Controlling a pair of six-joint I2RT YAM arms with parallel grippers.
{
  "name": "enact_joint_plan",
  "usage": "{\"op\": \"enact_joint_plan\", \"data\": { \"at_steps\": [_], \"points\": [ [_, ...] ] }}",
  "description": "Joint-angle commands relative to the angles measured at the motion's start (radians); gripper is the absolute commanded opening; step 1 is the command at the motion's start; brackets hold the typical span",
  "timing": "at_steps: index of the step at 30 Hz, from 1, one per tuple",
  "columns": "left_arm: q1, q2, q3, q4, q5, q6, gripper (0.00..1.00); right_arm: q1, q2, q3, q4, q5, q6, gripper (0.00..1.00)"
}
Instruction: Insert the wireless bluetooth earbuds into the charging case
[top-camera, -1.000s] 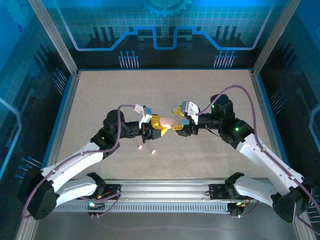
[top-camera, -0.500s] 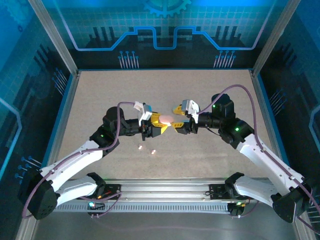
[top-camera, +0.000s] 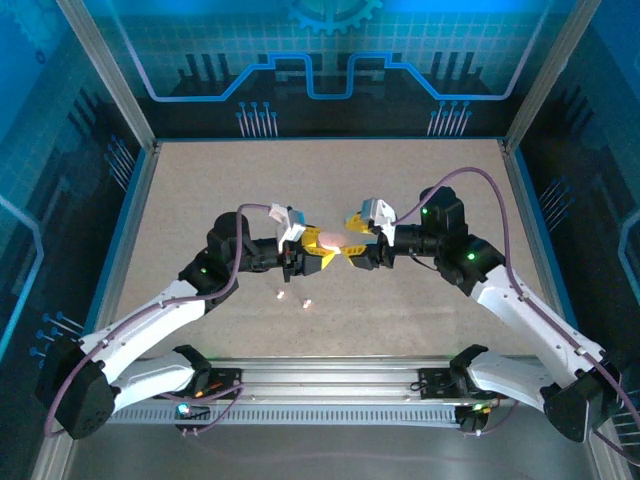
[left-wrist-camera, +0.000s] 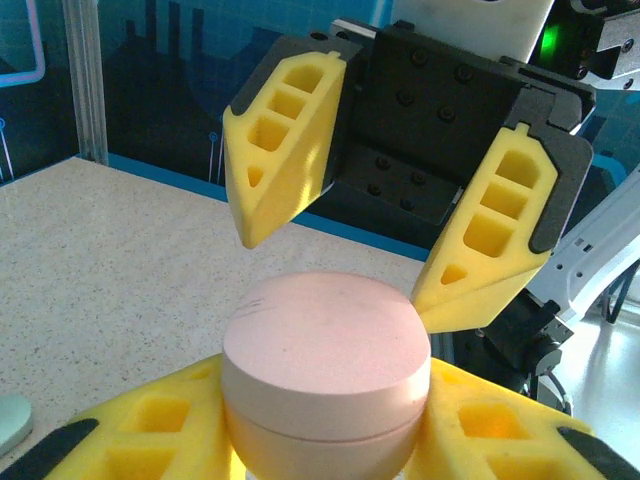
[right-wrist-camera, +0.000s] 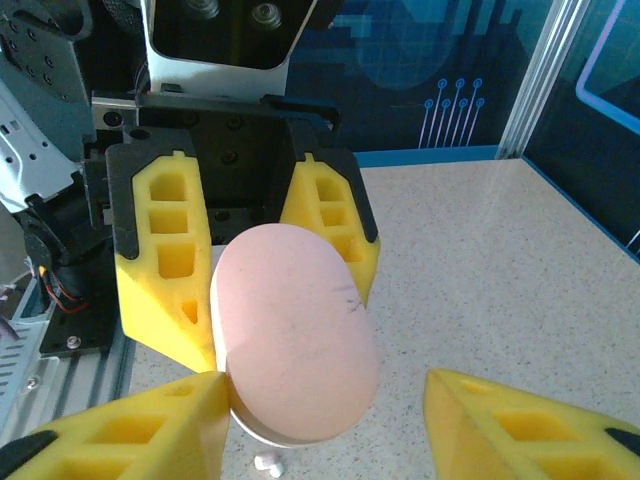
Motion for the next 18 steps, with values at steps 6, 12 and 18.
{"op": "enact_joint_plan", "data": {
  "at_steps": [6,12,18],
  "points": [
    [-0.017,-0.009,0.032,-0.035,0.09,0.043,0.33,-0.008,0.005,0.037,0.054,0.032,0.027,0.53],
    [-0.017,-0.012,0.032,-0.045,0.084,0.049,0.32,-0.015,-0.001,0.033,0.063,0.017,0.047,0.51],
    [-0.017,-0.016,0.032,-0.038,0.085,0.043,0.32,-0.013,0.004,0.033,0.05,0.014,0.035,0.5]
  ]
}}
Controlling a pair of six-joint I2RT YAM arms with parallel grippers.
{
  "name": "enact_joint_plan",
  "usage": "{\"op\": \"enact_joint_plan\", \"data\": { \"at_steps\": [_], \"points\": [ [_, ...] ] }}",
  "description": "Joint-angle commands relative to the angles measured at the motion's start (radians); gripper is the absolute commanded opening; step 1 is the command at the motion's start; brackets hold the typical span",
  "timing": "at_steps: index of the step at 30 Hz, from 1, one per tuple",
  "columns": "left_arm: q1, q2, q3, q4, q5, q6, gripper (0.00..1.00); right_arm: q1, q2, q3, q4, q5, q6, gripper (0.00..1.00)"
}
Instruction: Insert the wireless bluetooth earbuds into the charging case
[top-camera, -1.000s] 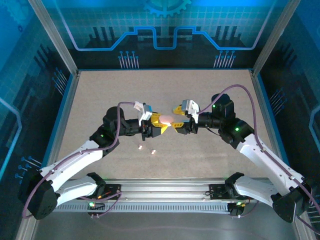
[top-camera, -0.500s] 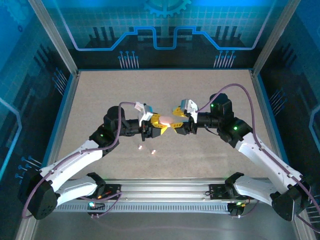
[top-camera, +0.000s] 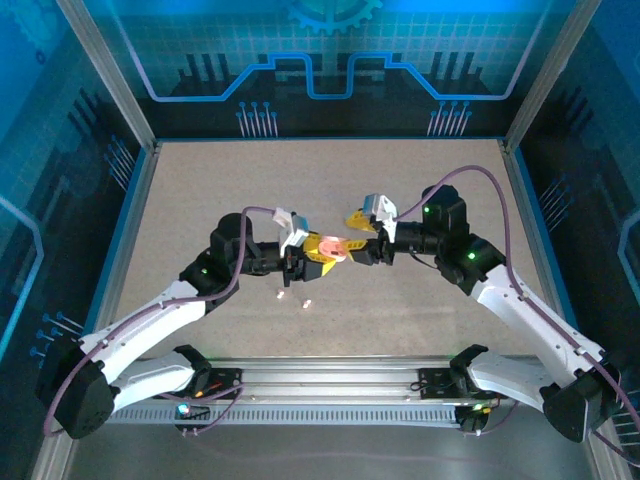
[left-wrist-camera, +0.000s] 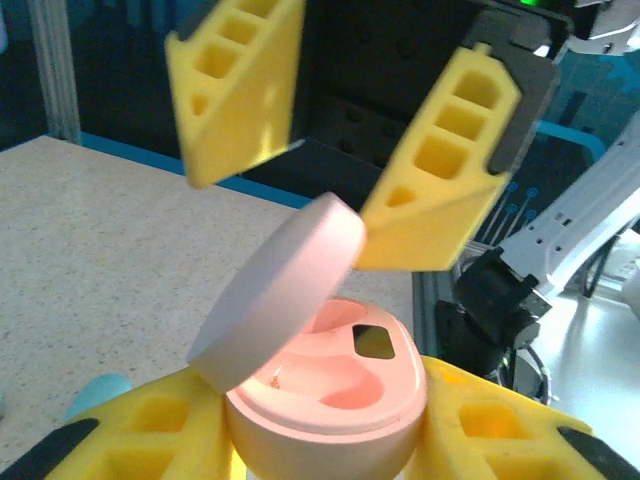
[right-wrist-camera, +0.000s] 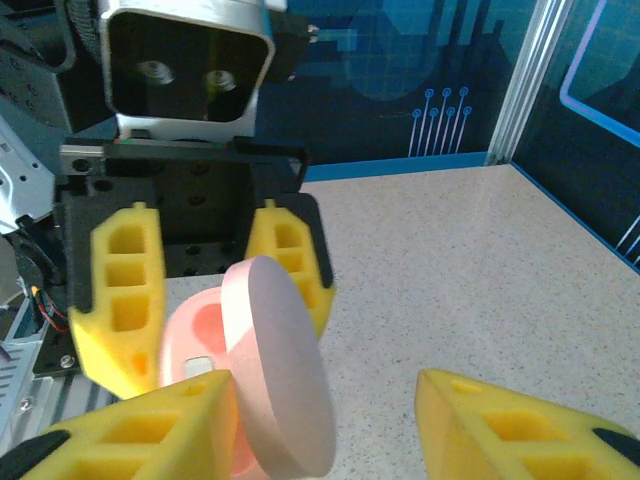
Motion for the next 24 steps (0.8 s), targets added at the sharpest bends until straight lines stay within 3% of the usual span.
{"op": "enact_joint_plan", "data": {
  "at_steps": [1,22,24],
  "points": [
    [-0.006,-0.015,0.031,0.017,0.051,0.013,0.32,0.0,0.009,0.034,0.004,0.012,-0.015,0.5],
    [-0.008,-0.013,0.034,0.019,0.067,0.015,0.33,0.051,0.095,0.14,-0.132,-0.008,-0.109,0.26],
    [-0.007,-0.015,0.033,0.018,0.063,0.017,0.34,0.052,0.095,0.145,-0.139,-0.009,-0.11,0.2]
  ]
}}
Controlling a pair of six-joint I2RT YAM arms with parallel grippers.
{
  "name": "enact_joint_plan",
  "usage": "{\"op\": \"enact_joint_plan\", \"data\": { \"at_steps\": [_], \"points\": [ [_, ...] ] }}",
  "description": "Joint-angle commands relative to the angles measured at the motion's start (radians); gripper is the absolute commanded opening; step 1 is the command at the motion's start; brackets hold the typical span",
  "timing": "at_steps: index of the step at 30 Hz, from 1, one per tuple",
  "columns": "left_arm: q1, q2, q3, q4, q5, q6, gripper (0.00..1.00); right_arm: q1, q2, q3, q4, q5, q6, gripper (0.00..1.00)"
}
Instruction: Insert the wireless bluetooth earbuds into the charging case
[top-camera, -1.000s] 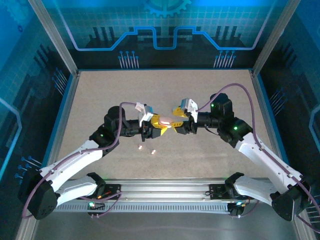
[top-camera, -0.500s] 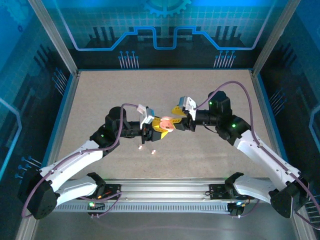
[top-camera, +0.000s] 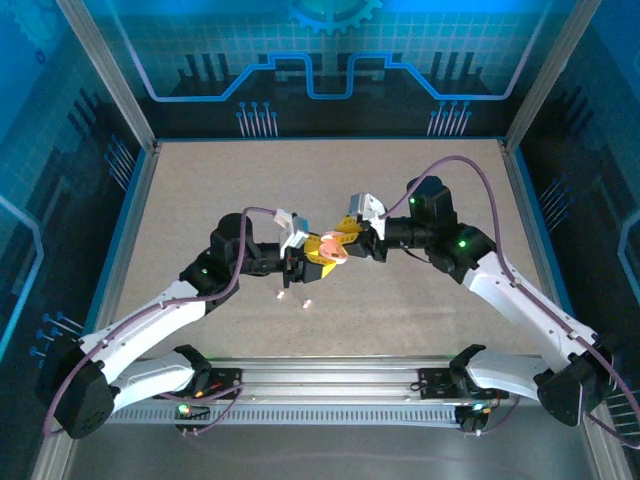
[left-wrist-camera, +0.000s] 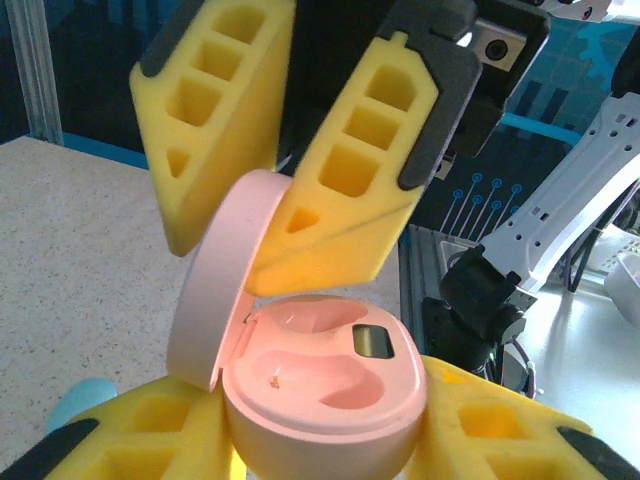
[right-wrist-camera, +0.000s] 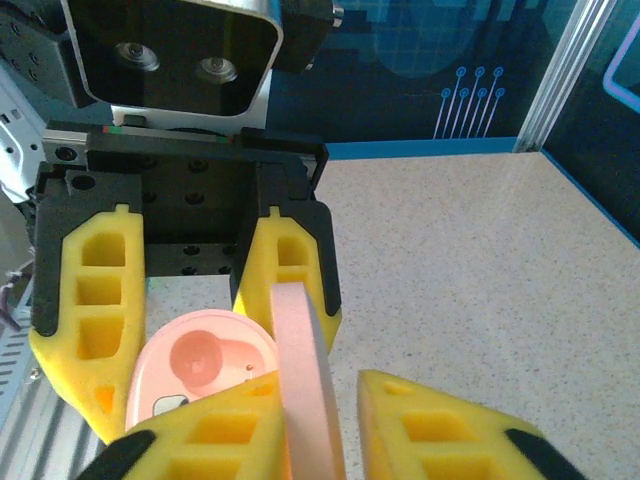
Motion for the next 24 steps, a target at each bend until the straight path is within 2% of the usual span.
{"op": "enact_joint_plan", "data": {
  "at_steps": [1,4,13,16,24],
  "points": [
    [-0.007,-0.015,0.031,0.016,0.038,0.021,0.35,0.01,0.004,0.045,-0.027,-0.011,-0.018,0.18],
    [-0.006,-0.018,0.028,0.017,0.023,0.022,0.39,0.012,-0.002,0.05,-0.036,-0.008,-0.024,0.11],
    [-0.008,0.001,0.036,0.017,0.007,-0.001,0.63,0.032,-0.026,0.029,0.011,0.059,-0.006,0.1],
    [-0.013,0.007,0.038,0.013,0.01,0.0,0.66,0.035,-0.031,0.024,0.019,0.065,-0.004,0.1],
    [-0.022,0.011,0.038,0.036,-0.006,0.013,0.66,0.038,-0.025,0.023,0.022,0.061,0.005,0.1]
  ]
}}
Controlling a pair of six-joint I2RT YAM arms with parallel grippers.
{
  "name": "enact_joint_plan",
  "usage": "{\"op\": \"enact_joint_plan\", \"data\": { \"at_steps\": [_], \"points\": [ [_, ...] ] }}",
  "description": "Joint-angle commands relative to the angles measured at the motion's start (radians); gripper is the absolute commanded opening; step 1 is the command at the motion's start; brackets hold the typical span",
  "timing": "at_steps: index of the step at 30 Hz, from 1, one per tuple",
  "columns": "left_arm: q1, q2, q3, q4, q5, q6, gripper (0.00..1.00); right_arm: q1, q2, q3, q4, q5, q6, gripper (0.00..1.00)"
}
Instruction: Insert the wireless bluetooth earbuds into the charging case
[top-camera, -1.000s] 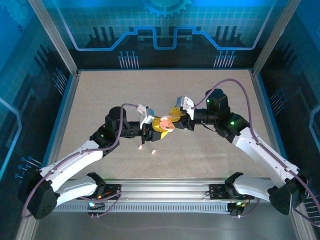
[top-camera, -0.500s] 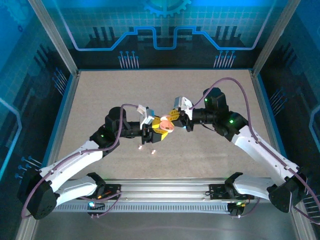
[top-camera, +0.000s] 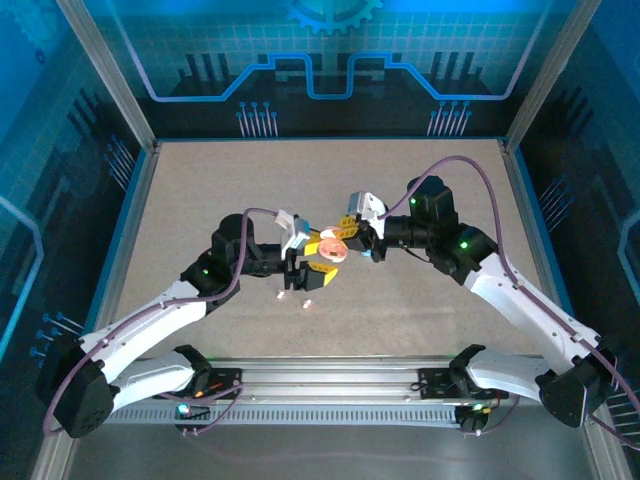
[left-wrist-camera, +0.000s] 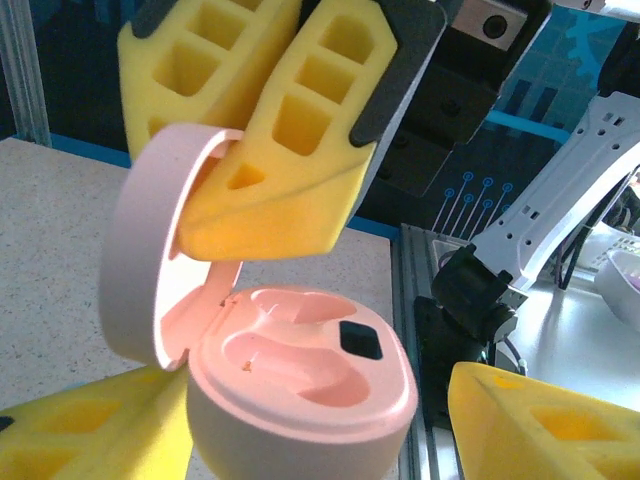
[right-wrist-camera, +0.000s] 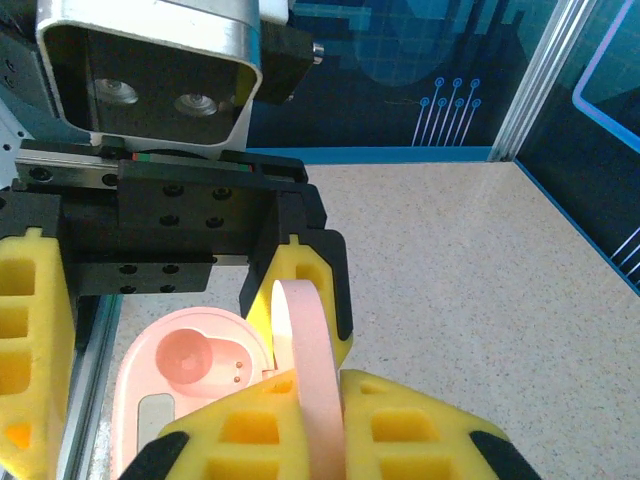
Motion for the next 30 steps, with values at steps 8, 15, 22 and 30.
{"op": "enact_joint_plan", "data": {
  "at_steps": [8,15,22,30],
  "points": [
    [-0.022,0.014,0.035,0.046,-0.041,0.032,0.66,0.022,-0.005,0.01,0.02,-0.013,0.025,0.11],
    [-0.026,0.012,0.032,0.053,-0.051,0.035,0.58,0.024,-0.003,0.005,0.022,-0.015,0.022,0.11],
    [-0.026,0.012,0.026,0.057,-0.058,0.036,0.47,0.026,-0.005,0.005,0.023,-0.014,0.026,0.11],
    [-0.026,-0.006,0.025,0.029,-0.059,0.059,0.38,0.024,-0.003,0.009,0.022,0.002,0.034,0.17]
  ]
}}
